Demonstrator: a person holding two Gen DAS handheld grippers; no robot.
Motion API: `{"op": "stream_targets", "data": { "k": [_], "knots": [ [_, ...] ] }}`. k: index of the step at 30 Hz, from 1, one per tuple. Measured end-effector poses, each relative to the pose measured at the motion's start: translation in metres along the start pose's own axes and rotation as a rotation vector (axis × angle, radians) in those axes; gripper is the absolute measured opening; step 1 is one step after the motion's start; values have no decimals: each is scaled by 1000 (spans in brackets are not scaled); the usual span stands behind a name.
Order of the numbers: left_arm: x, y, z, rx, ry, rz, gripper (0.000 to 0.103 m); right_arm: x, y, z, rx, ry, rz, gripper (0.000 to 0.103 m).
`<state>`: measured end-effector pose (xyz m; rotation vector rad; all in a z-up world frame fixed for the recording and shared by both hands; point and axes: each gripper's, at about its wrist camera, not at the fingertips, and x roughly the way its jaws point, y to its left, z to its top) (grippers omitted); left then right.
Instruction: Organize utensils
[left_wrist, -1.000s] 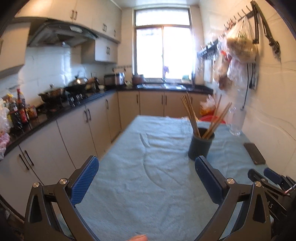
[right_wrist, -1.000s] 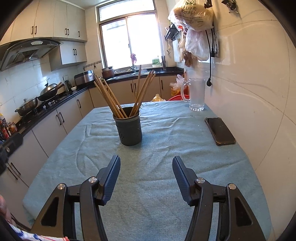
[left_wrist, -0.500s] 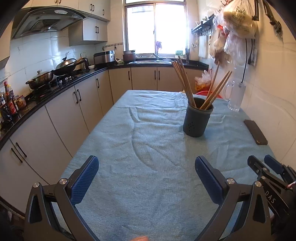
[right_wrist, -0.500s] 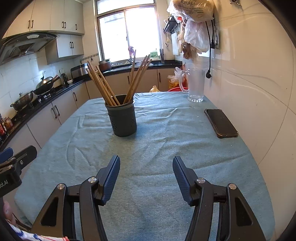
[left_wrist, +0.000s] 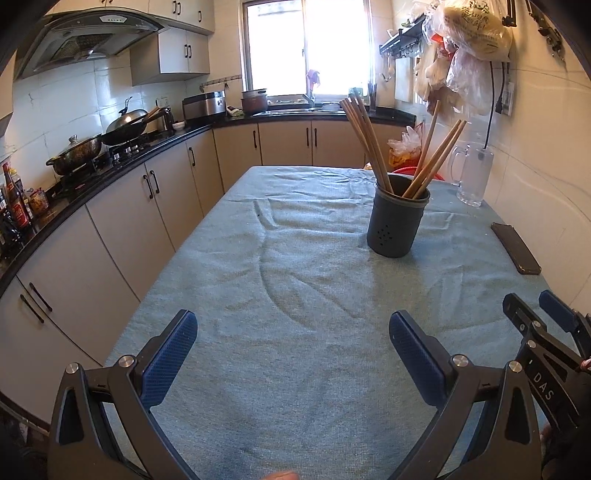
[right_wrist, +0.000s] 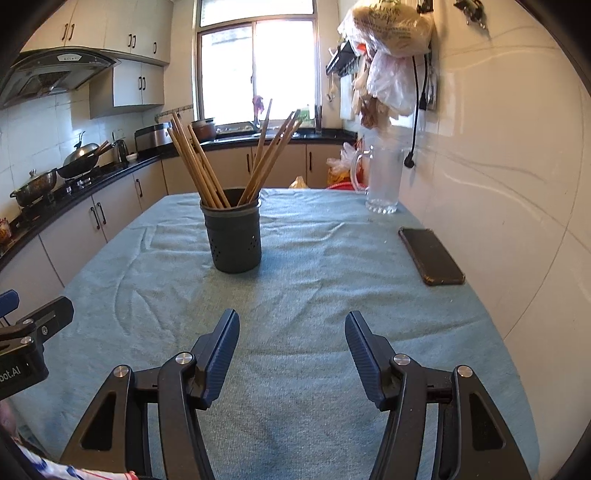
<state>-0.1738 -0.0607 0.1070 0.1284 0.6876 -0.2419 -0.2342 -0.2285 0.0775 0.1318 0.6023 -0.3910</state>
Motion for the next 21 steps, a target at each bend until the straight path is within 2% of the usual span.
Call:
{"op": "stream_targets", "data": {
  "k": [3, 21],
  "knots": [
    [-1, -1, -1, 6, -6, -9, 103, -1, 0, 1, 1, -10, -2, 67],
    [-3, -7, -4, 25, 0, -22, 103, -5, -6, 0, 23, -22, -5, 68]
  ]
}}
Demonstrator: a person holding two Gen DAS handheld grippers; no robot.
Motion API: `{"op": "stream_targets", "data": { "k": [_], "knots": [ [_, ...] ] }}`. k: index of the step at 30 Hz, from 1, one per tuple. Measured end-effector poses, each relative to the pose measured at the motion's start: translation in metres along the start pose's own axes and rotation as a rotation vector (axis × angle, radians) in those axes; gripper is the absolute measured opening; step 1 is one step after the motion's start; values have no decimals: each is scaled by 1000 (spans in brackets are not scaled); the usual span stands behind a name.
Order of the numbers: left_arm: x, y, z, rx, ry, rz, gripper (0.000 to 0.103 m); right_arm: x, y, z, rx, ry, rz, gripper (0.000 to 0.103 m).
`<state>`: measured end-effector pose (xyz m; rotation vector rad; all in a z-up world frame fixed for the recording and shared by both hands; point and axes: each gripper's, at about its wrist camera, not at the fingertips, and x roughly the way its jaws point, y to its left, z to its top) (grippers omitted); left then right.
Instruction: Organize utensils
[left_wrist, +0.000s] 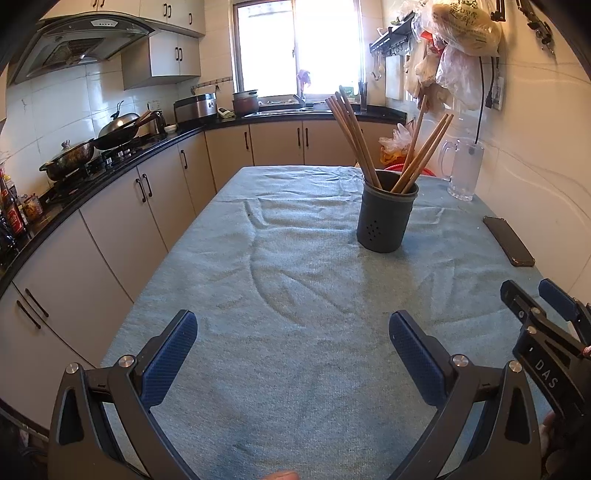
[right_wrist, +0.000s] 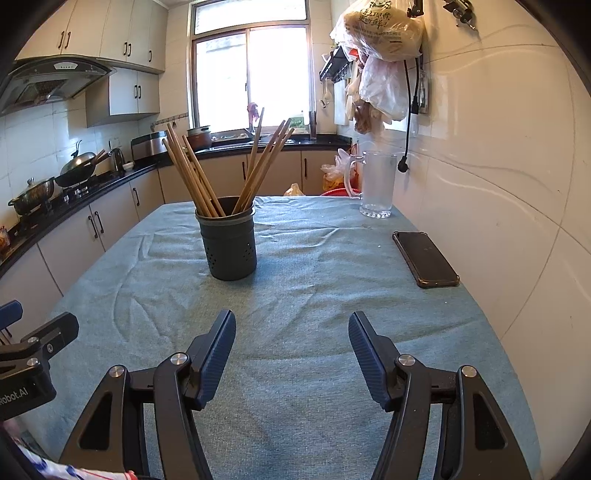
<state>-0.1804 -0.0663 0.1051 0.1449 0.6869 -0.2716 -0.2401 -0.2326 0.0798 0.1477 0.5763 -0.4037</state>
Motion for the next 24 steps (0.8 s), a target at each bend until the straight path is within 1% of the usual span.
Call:
{"op": "stream_targets", "data": {
  "k": [6, 20, 24],
  "knots": [
    [0, -1, -2, 1, 3, 0, 103, -4, -1, 0, -8, -21, -7, 68],
    [-1, -3, -3, 7, 4, -7, 103, -7, -2, 0, -6, -34, -6, 70],
    [-4, -4, -3, 17, -12, 12, 103, -9, -2, -1, -9, -48, -8, 70]
  ]
}}
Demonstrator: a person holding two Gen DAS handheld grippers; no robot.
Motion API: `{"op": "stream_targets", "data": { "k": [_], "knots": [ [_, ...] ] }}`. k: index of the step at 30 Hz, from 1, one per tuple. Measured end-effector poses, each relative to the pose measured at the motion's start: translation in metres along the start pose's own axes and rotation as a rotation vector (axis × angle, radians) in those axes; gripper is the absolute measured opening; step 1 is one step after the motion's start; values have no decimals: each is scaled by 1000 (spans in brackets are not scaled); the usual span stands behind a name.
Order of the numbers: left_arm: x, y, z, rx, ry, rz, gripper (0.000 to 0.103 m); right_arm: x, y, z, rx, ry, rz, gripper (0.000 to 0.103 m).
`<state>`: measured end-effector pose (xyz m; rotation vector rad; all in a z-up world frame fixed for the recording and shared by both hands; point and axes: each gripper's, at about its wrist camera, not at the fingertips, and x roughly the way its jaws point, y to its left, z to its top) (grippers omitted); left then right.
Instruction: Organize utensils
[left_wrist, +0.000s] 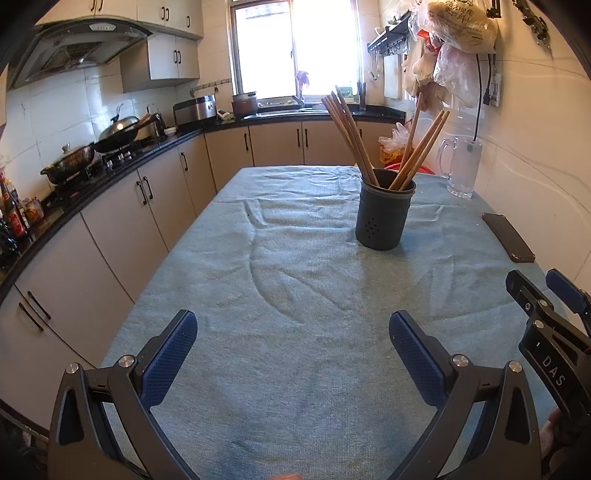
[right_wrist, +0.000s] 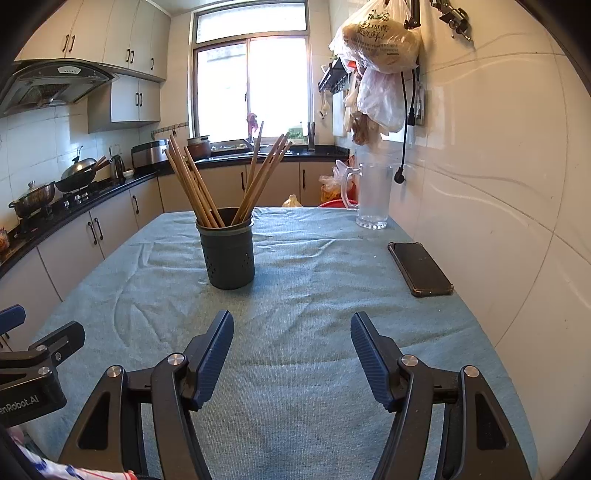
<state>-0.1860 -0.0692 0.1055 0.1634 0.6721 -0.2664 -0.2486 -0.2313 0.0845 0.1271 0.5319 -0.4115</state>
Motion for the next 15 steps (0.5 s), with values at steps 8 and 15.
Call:
{"op": "stream_targets", "data": {
  "k": [8, 15],
  "knots": [
    [-6, 4, 6, 11, -38, 18, 103, -1, 0, 2, -19, -22, -12, 71],
    [-17, 11, 22, 8, -114, 24, 103, -1, 4, 15, -62, -55, -18, 74]
  ]
}}
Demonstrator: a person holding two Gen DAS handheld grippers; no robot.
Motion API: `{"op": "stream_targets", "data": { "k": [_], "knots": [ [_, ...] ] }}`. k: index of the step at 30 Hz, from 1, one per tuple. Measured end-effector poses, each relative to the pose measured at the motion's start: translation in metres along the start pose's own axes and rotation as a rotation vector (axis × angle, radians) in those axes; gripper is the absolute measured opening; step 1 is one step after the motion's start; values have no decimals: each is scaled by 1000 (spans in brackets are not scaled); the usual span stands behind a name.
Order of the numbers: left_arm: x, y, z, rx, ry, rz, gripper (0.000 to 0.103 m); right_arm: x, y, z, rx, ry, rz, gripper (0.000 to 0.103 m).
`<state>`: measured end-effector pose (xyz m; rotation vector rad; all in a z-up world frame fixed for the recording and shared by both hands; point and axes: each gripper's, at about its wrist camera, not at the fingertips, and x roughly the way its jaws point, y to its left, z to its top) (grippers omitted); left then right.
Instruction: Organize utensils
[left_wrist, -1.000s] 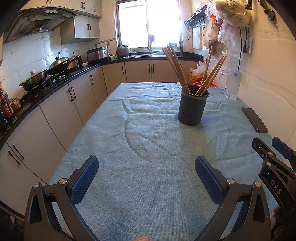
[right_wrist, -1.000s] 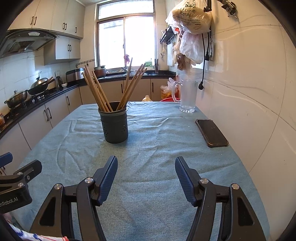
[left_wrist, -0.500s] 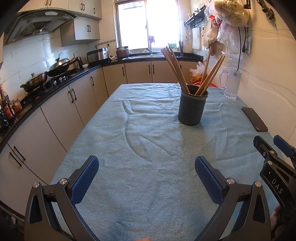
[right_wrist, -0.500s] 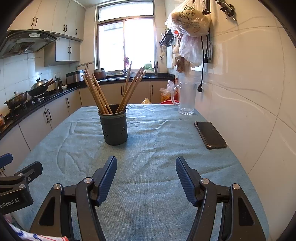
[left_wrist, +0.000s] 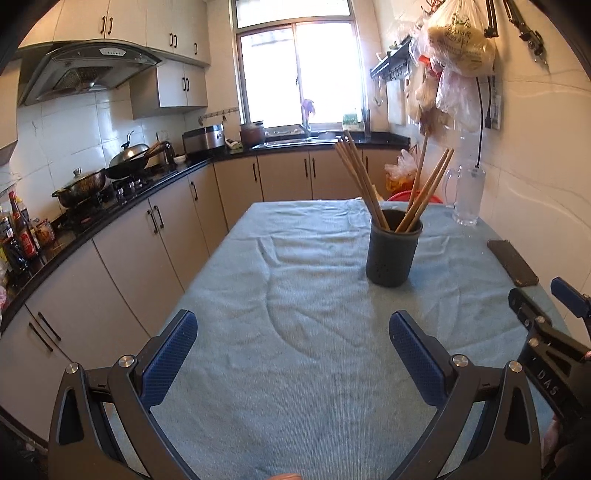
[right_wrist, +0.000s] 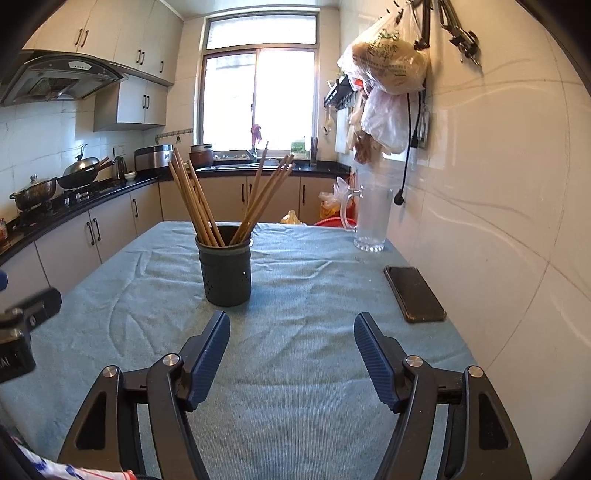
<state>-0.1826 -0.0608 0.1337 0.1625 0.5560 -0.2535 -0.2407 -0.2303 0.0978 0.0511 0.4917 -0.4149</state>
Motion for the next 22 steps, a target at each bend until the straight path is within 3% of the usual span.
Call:
{"op": "stream_targets", "data": {
  "k": [22],
  "knots": [
    [55, -5, -15, -28, 185, -46, 103, 41, -4, -16, -15, 158, 45, 75]
  ]
}}
